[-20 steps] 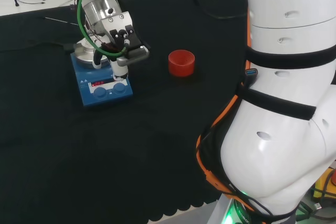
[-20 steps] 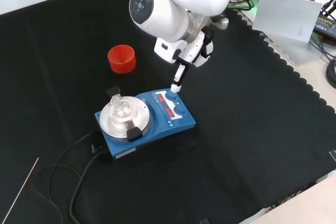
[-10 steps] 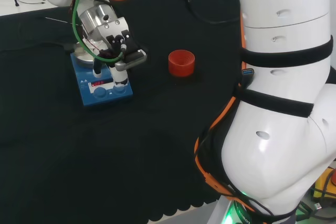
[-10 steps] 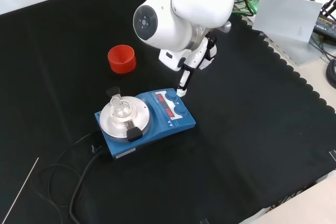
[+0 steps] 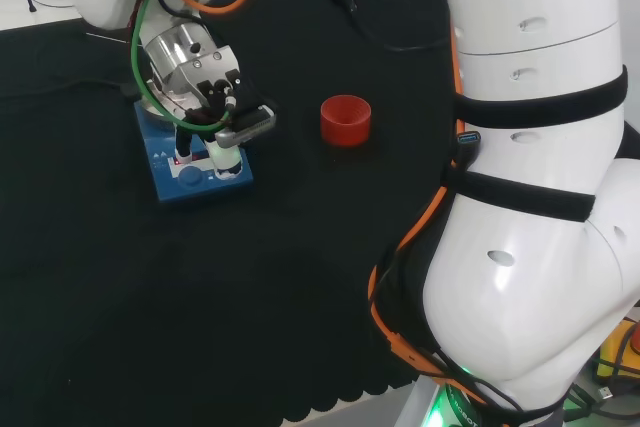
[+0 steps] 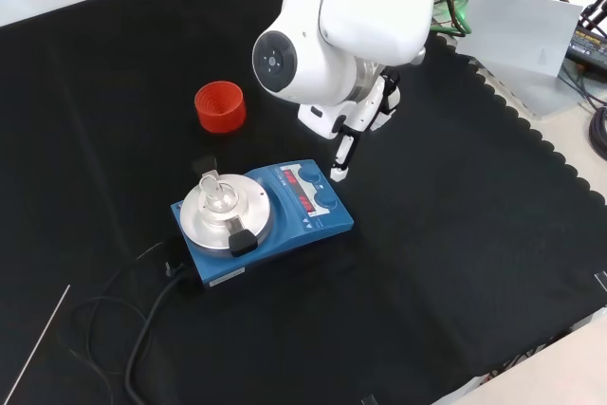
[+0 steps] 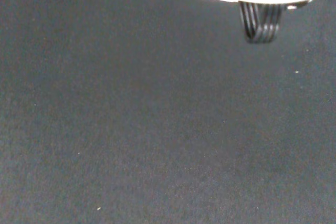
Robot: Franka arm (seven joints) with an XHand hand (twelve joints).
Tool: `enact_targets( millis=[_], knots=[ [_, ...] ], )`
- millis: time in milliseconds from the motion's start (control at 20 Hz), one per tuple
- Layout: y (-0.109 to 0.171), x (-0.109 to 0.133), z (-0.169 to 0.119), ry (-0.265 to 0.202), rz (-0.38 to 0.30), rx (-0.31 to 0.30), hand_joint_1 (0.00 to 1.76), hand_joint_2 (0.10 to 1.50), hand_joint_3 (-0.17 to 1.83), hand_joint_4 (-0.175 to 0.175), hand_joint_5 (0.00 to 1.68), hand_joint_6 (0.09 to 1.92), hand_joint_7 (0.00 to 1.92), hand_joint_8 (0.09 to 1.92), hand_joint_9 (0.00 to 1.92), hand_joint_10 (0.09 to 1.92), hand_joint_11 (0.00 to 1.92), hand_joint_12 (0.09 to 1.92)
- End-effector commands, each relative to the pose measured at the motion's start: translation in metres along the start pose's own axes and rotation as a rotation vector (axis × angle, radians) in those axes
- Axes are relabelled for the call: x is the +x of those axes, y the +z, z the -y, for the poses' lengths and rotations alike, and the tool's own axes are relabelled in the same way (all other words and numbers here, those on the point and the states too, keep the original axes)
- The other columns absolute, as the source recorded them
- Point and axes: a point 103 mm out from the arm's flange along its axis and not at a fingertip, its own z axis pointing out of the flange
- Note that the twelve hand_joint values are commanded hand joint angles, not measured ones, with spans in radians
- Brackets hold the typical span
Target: Turn on the heater.
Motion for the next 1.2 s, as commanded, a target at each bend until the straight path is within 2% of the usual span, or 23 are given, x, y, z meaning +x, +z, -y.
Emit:
enact_targets(
  millis=[50,700,1000,1200],
  knots=[
    [0.001,0.005,-0.006,-0.004,0.008,0.019,1.56,0.56,1.21,-0.028,0.27,0.12,1.91,1.61,1.92,1.65,1.92,1.76],
    [0.001,0.008,-0.018,0.001,0.015,0.044,1.56,0.56,1.22,-0.027,0.29,0.11,1.91,1.61,1.92,1.65,1.92,1.76],
    [0.004,-0.002,-0.024,-0.01,-0.002,0.048,1.56,0.56,1.22,-0.028,0.3,0.11,1.91,1.61,1.92,1.65,1.92,1.76],
    [0.003,-0.002,-0.026,-0.001,0.0,0.047,1.56,0.56,1.22,-0.028,0.3,0.11,1.91,1.61,1.92,1.65,1.92,1.76]
  ],
)
